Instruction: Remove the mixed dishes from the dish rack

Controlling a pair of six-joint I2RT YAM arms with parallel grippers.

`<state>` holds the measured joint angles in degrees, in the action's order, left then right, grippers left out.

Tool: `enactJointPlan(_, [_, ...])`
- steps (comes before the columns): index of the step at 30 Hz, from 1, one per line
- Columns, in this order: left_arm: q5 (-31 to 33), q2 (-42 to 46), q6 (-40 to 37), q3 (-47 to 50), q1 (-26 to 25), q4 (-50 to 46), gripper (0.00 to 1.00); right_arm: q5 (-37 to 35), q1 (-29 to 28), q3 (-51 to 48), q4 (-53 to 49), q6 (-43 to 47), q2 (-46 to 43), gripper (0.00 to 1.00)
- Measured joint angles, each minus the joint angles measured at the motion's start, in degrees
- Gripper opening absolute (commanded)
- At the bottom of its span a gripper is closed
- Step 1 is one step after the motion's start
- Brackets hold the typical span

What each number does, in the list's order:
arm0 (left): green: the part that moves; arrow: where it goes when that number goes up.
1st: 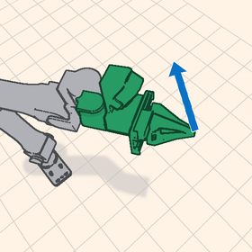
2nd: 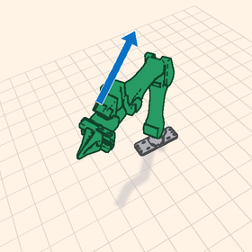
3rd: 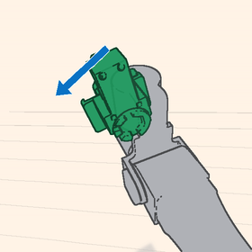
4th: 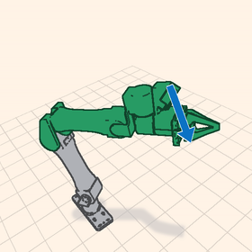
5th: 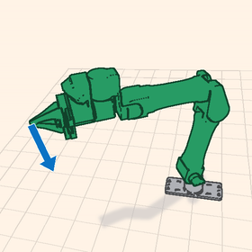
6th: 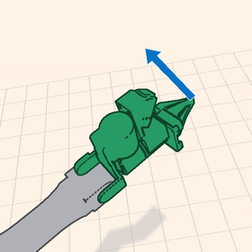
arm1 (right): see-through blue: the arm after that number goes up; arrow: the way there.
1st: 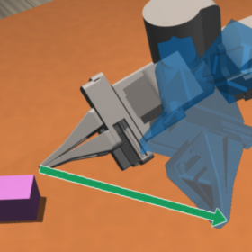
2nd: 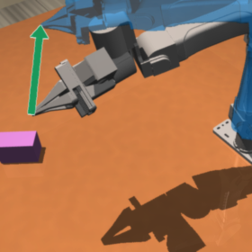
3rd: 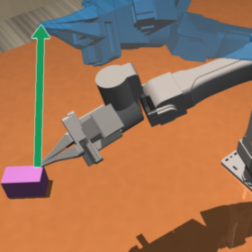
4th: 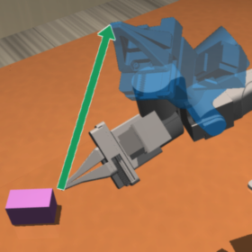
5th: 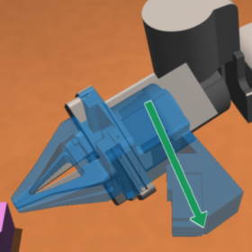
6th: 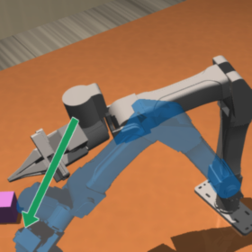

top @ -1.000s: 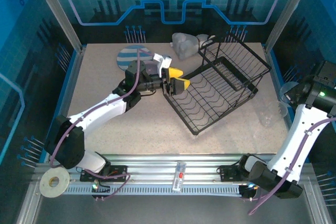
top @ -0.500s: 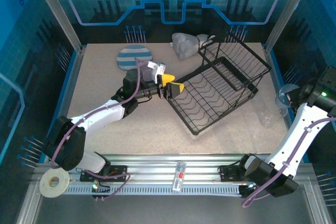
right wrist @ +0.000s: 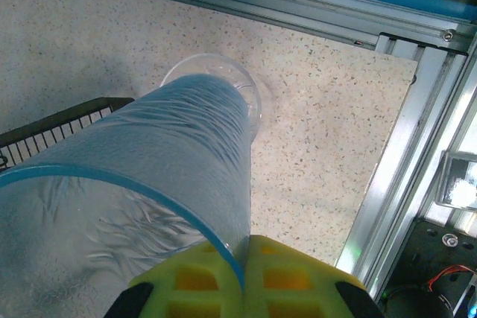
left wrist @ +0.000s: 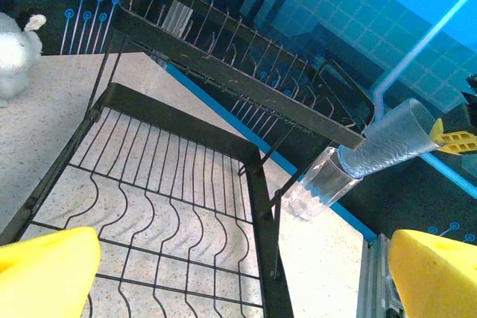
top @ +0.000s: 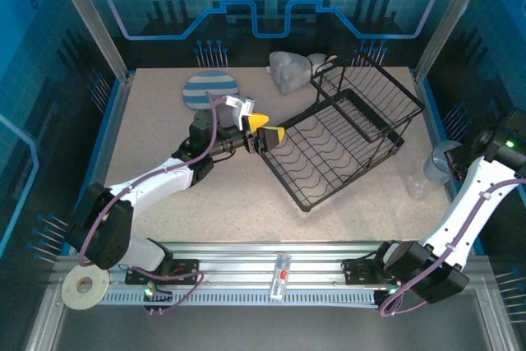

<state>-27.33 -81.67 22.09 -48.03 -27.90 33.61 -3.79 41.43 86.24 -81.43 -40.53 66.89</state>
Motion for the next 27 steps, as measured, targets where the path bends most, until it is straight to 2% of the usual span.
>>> enactJointPlan(27, [0.5,0.0,1.5,0.2,0.0,2.9,0.99,0.2,0.0,-6.7,4.0,0.0,7.3,0.00])
